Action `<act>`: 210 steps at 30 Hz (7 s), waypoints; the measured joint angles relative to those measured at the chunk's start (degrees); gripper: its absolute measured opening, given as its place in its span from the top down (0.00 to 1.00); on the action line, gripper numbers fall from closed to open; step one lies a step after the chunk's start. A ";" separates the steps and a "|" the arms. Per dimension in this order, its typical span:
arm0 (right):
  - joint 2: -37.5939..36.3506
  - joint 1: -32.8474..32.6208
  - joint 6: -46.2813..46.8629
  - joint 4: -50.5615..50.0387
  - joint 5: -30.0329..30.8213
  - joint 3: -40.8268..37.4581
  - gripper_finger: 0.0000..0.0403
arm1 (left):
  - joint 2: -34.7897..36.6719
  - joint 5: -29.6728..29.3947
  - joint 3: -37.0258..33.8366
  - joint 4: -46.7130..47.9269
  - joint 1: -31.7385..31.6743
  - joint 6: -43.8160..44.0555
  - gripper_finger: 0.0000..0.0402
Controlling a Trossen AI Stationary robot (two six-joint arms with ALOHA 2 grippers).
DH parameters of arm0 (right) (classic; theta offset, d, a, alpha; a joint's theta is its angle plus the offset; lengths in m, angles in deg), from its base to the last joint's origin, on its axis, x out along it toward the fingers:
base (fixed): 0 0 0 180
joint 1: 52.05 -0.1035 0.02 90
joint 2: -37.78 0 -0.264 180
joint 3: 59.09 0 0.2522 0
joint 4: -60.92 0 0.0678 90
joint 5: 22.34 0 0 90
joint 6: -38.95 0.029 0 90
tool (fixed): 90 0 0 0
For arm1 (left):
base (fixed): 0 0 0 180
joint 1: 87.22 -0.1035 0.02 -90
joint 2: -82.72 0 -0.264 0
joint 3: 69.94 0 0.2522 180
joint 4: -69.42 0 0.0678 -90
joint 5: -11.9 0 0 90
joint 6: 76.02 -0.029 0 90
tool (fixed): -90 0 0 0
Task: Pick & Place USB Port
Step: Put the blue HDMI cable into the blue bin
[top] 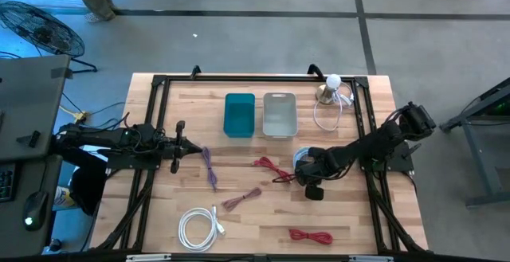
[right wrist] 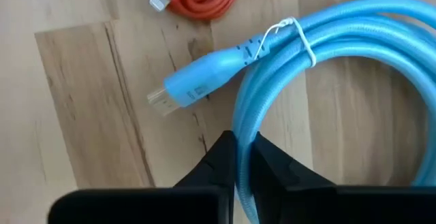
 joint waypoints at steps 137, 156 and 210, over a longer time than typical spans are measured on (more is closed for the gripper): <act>-3.51 12.30 -40.03 42.75 -21.72 14.19 0.82 | -62.18 0.30 36.65 -22.64 -0.02 -6.23 0.92; -13.35 0.94 -40.84 24.75 24.47 14.19 0.45 | -61.62 -6.96 36.61 -20.95 0.04 -7.80 0.92; -13.79 -1.62 -36.99 17.71 29.69 13.64 0.45 | -71.04 -3.35 36.68 -10.97 -33.23 8.91 0.92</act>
